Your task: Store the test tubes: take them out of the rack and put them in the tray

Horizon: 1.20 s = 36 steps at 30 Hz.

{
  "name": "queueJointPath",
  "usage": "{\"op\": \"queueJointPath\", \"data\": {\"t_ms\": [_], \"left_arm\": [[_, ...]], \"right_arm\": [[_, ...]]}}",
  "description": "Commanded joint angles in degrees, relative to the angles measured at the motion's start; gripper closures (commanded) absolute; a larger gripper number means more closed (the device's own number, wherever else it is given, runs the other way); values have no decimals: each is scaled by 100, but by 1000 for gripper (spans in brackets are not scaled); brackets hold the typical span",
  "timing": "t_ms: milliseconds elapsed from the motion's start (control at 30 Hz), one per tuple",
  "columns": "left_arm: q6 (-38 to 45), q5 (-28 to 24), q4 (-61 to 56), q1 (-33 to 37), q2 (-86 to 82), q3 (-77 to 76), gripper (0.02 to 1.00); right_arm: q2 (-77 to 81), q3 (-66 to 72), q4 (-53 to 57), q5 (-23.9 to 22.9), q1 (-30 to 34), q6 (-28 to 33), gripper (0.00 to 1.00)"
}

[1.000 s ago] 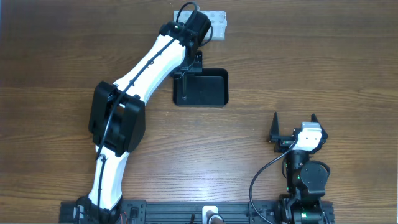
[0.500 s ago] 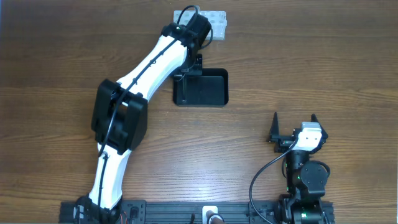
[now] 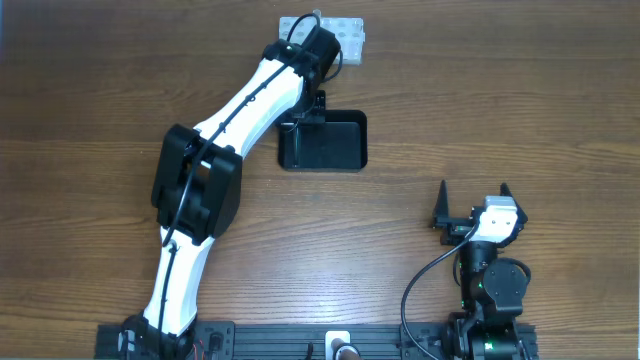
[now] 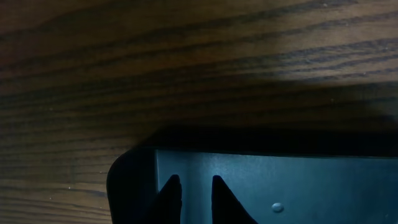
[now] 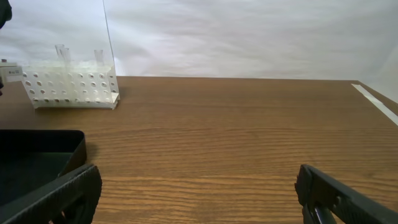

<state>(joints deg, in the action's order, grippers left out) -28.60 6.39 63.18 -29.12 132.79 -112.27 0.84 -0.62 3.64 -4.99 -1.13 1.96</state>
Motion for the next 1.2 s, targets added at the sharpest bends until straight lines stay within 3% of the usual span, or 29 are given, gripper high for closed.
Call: {"op": "queueJointPath", "data": {"t_ms": [33,367,533,567,600,733,933,1067,1200], "left_arm": [[-22,-83,-11,42,114,13,768],[-63,-197,201,26,-887,13,601],[-57,573,-160,142,-1860,13,312],[-31,726,-284,181,-1952,13,215],[210,901,-649,315,-2070,11,20],[1097,776,-1740,629,-1991,13,18],[2612,-361,-3167,962,-1506,13,18],[3080,-911,-3847,1036,-1067,13,18],[3189,-1073,-4284,1034,-695,13,18]], "right_arm": [[-57,33,20,22,39,26,9],[-57,33,22,22,39,26,9],[-57,33,22,22,39,26,9],[-57,33,22,22,39,26,7],[-57,33,22,22,39,26,7],[-57,33,22,22,39,26,7],[-57,33,22,22,39,26,9],[-57,33,22,22,39,28,9],[-57,33,22,22,39,26,9]]}}
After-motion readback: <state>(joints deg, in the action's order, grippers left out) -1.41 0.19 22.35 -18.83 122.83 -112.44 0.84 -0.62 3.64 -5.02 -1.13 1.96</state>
